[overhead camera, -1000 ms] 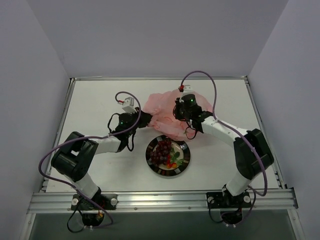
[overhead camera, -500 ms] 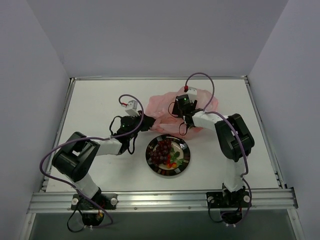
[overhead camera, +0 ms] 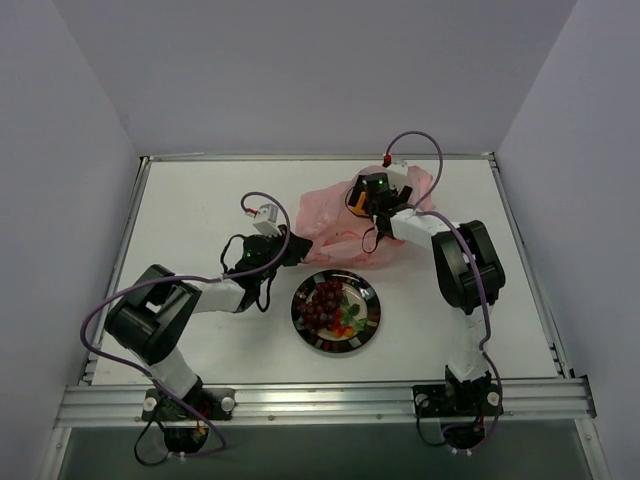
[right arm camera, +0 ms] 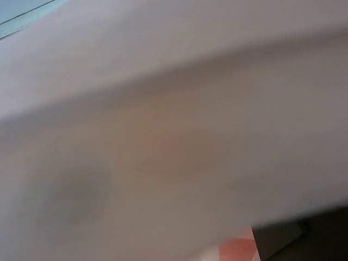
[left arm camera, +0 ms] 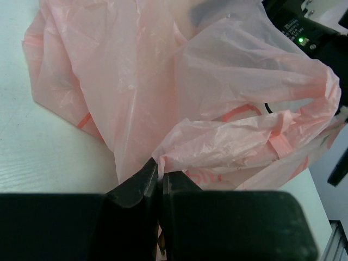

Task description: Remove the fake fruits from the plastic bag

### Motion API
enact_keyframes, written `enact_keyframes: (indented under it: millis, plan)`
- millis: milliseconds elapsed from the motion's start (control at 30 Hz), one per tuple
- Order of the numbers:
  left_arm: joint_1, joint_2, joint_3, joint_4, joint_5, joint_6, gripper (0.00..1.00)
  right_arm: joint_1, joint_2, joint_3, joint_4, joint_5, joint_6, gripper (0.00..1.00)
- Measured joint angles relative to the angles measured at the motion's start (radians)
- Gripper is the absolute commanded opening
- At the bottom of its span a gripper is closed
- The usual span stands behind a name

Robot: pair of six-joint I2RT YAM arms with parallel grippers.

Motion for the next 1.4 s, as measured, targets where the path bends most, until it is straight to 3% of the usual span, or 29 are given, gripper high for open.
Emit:
enact_keyframes:
  millis: [167, 233, 333, 367, 433, 467, 533, 833, 967, 1100, 1300, 1400]
  plan:
    - [-0.01, 0.022, 0.0, -0.001, 0.0, 0.01, 0.02, -0.024, 0.1, 0.073, 0.013, -0.034, -0.048, 1.0]
    - [-0.016, 0.039, 0.0, -0.006, 0.0, 0.014, 0.02, -0.033, 0.148, 0.086, 0.032, -0.068, -0.063, 0.94]
    - [-0.025, 0.073, 0.006, -0.009, -0.002, 0.016, 0.02, -0.046, 0.174, 0.09, 0.098, -0.129, -0.095, 0.59]
    - [-0.027, 0.084, 0.011, -0.01, -0.003, 0.016, 0.02, -0.048, 0.175, 0.085, 0.116, -0.153, -0.102, 0.37]
    - [-0.034, 0.109, 0.022, -0.016, -0.005, 0.02, 0.02, -0.053, 0.173, 0.056, 0.174, -0.205, -0.106, 0.28]
    - [-0.035, 0.117, 0.026, -0.019, -0.006, 0.022, 0.02, -0.054, 0.172, 0.037, 0.204, -0.229, -0.108, 0.16]
    - [-0.041, 0.129, 0.034, -0.023, -0.008, 0.024, 0.02, -0.059, 0.162, -0.016, 0.259, -0.282, -0.113, 0.1]
    - [-0.051, 0.141, 0.042, -0.022, -0.024, 0.034, 0.02, -0.06, -0.032, -0.278, 0.415, -0.515, -0.124, 0.1]
    - [-0.052, 0.141, 0.048, -0.021, -0.04, 0.035, 0.02, -0.058, -0.13, -0.344, 0.433, -0.514, -0.091, 0.35]
    - [-0.052, 0.14, 0.05, -0.021, -0.047, 0.035, 0.02, -0.06, -0.134, -0.307, 0.412, -0.426, -0.026, 0.56]
    - [-0.052, 0.13, 0.05, -0.022, -0.056, 0.041, 0.02, -0.06, 0.007, -0.145, 0.381, -0.303, 0.172, 0.72]
    - [-0.052, 0.129, 0.05, -0.022, -0.056, 0.042, 0.02, -0.06, 0.075, -0.097, 0.365, -0.248, 0.272, 0.73]
